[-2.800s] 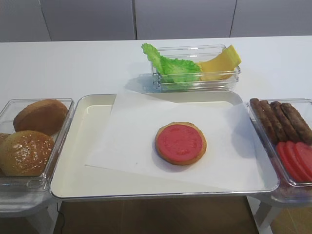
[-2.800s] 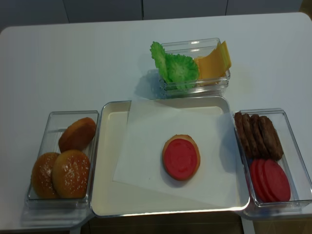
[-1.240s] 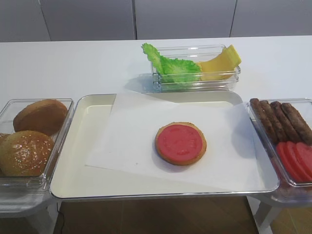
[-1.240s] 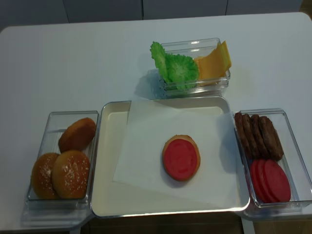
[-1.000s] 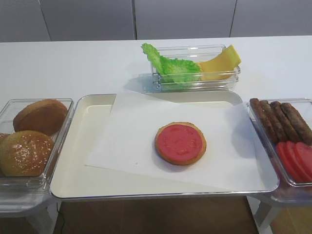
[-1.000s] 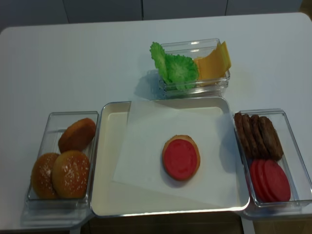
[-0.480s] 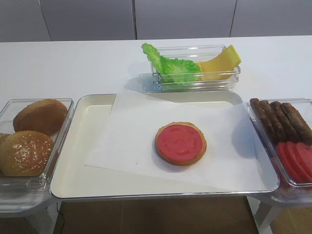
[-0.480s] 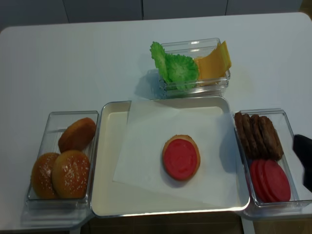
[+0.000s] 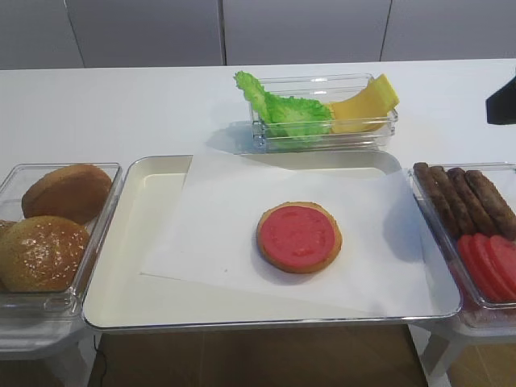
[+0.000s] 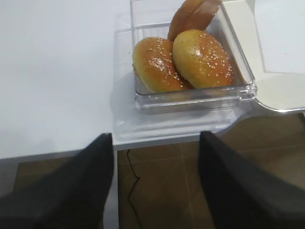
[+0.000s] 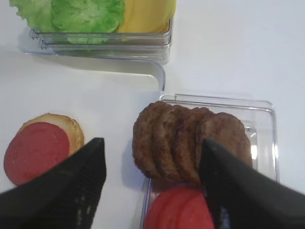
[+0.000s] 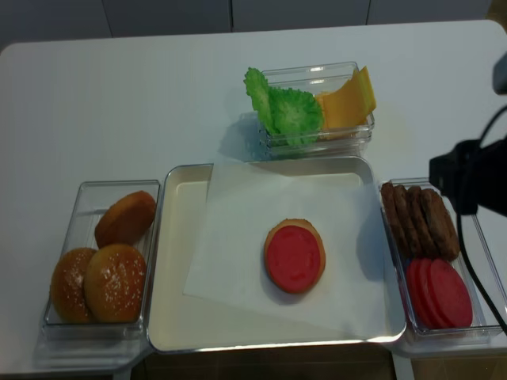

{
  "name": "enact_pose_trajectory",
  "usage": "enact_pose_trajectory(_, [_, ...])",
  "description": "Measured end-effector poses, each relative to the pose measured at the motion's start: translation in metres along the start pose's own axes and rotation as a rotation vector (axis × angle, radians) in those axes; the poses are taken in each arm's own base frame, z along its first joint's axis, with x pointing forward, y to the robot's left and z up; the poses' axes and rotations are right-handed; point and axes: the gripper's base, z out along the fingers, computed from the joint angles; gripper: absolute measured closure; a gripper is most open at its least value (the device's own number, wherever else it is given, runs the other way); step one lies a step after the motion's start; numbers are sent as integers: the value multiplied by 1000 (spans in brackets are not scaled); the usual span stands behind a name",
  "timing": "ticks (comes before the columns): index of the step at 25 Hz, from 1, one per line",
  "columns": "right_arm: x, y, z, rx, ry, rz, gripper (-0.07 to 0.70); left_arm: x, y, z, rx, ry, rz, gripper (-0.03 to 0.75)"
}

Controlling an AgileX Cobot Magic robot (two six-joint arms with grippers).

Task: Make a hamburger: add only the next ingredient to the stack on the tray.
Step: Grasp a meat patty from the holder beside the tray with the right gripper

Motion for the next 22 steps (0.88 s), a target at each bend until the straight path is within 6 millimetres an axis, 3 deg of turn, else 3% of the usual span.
enact_pose_trajectory(4, [-15, 1, 15, -13, 78, 2, 155, 0, 0, 0, 0, 0, 0, 296])
enact_pose_trajectory(11, [-27, 27, 43, 53, 226, -60, 162, 0, 0, 0, 0, 0, 0, 296])
enact_pose_trajectory(16, [-29, 48, 68, 97, 317, -102, 169, 0, 0, 0, 0, 0, 0, 296])
enact_pose_trajectory(22, [-25, 56, 99, 178, 427, -147, 225, 0, 0, 0, 0, 0, 0, 296])
